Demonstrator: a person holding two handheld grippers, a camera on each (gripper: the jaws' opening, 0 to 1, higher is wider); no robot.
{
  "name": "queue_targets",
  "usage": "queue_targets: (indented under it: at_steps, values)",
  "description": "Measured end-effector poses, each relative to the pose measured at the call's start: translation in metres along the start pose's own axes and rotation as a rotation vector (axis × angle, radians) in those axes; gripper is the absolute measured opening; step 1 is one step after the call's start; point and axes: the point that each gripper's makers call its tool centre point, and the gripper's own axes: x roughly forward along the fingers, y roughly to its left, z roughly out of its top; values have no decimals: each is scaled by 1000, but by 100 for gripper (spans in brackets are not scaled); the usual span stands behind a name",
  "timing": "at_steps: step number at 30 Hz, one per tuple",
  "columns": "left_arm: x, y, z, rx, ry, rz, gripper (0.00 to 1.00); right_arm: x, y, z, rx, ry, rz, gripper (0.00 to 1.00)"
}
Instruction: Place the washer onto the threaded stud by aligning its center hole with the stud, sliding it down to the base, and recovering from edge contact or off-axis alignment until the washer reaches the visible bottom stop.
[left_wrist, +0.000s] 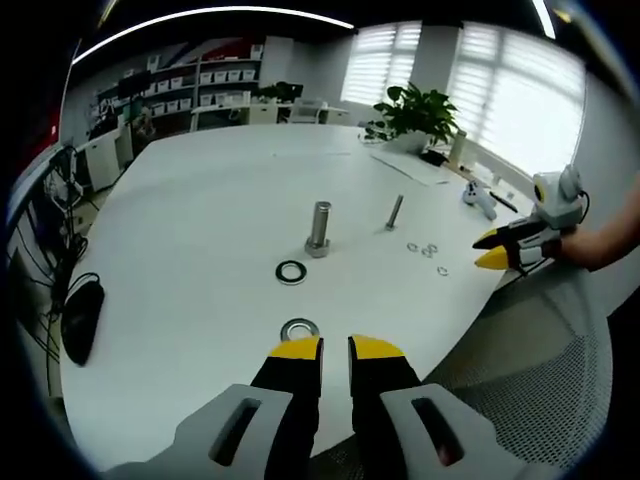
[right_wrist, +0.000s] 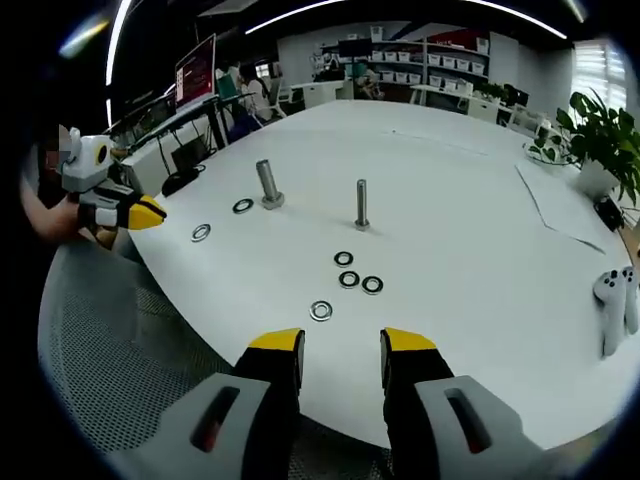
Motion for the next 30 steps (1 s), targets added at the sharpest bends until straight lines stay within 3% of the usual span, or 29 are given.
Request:
queue_targets:
  at_steps: [30]
  values:
    - [-2, -3, 4, -10, -24, -20, 8, 2, 1, -5, -7, 32, 4, 34]
